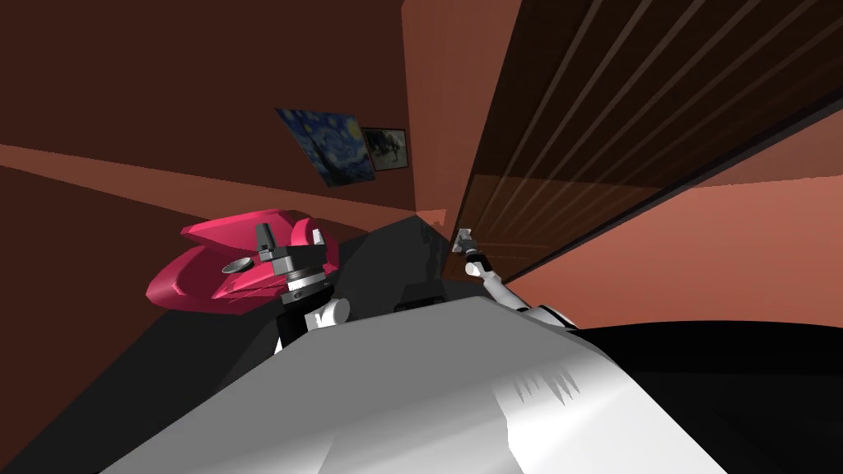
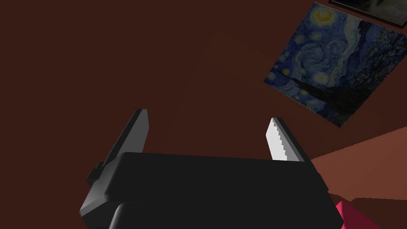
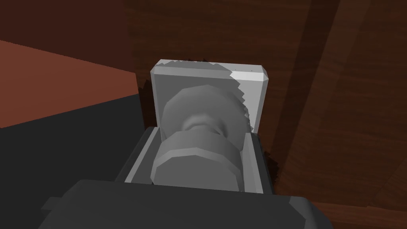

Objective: Pull the door open

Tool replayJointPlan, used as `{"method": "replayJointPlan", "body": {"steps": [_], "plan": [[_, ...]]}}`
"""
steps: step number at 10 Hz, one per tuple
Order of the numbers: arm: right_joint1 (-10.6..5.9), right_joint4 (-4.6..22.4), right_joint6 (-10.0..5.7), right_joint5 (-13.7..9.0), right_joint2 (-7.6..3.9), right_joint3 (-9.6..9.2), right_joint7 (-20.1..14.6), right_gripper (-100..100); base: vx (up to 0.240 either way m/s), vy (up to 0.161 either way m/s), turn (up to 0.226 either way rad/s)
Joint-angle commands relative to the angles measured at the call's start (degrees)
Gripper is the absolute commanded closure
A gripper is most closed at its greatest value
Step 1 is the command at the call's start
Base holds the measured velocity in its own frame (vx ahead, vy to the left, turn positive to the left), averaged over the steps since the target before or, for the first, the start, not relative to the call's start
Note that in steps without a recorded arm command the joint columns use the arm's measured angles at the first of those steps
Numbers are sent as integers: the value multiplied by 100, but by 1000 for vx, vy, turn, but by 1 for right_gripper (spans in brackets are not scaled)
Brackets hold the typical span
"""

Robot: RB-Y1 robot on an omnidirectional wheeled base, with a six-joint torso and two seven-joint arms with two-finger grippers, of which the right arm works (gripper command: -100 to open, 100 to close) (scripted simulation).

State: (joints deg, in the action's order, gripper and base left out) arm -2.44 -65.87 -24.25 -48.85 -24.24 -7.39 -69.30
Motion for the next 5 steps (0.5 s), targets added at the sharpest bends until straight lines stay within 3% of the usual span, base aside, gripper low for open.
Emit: {"method": "replayJointPlan", "body": {"steps": [1, 5], "plan": [[58, -64, -13, -2, -54, -88, -52, 100, -165, -37, 98], [193, -235, -73, -17, -241, -313, -217, 100, -212, -55, 105]]}}
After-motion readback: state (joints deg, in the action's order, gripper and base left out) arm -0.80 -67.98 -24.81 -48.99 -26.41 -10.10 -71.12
